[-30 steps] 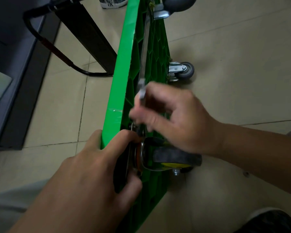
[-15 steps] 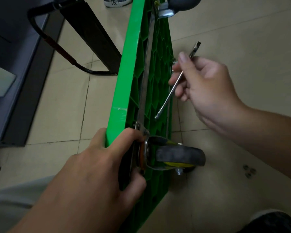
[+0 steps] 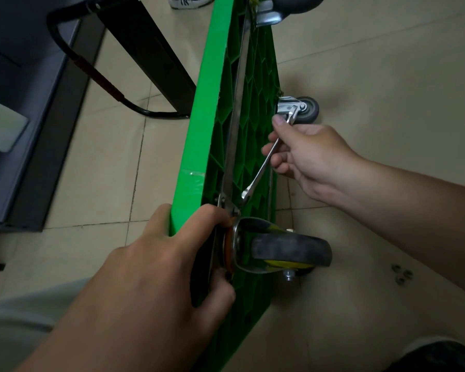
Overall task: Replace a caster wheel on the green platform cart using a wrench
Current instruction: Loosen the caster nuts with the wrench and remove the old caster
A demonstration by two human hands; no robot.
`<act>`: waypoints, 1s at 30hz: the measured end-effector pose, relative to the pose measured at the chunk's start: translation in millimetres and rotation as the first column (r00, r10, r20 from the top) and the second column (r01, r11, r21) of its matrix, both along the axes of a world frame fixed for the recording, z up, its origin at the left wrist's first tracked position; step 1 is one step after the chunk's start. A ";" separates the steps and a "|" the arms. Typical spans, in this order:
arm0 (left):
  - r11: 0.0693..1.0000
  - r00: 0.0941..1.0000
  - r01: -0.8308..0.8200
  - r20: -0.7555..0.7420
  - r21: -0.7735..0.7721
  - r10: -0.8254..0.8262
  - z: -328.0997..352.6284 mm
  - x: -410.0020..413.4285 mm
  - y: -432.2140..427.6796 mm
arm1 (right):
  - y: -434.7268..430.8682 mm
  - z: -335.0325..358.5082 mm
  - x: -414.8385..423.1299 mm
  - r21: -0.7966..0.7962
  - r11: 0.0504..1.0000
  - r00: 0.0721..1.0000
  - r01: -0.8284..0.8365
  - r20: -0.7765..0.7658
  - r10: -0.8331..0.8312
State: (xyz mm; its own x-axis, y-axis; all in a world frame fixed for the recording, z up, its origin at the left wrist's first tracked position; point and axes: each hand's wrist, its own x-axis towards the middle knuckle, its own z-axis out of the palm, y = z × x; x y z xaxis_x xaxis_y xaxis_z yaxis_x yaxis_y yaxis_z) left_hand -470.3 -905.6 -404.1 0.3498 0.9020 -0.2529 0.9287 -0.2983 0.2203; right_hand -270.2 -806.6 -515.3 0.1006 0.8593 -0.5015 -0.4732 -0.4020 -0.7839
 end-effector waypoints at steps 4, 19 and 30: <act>1.000 1.000 0.004 -0.009 -0.001 -0.004 -1.9 -0.8 1.0 | 0.3 -6.3 -5.0 -0.085 0.996 0.999 -0.018 -0.049 0.014; 1.000 1.000 -0.014 -0.009 0.006 0.014 -5.4 -1.5 0.7 | -10.9 31.0 -13.4 0.362 0.913 0.940 -0.188 0.335 0.061; 0.998 0.999 0.038 0.022 0.055 -0.039 -5.1 -1.5 6.1 | -32.5 27.6 -6.4 0.622 0.715 0.871 -0.320 0.490 -0.036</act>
State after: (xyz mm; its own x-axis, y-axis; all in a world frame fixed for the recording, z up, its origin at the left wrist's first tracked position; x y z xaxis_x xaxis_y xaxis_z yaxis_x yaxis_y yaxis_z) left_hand -471.8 -899.5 -409.2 0.3899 0.9000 -0.1947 0.9110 -0.3462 0.2240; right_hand -276.6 -839.1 -487.8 0.0000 0.9610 0.2767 0.0084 0.2767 -0.9609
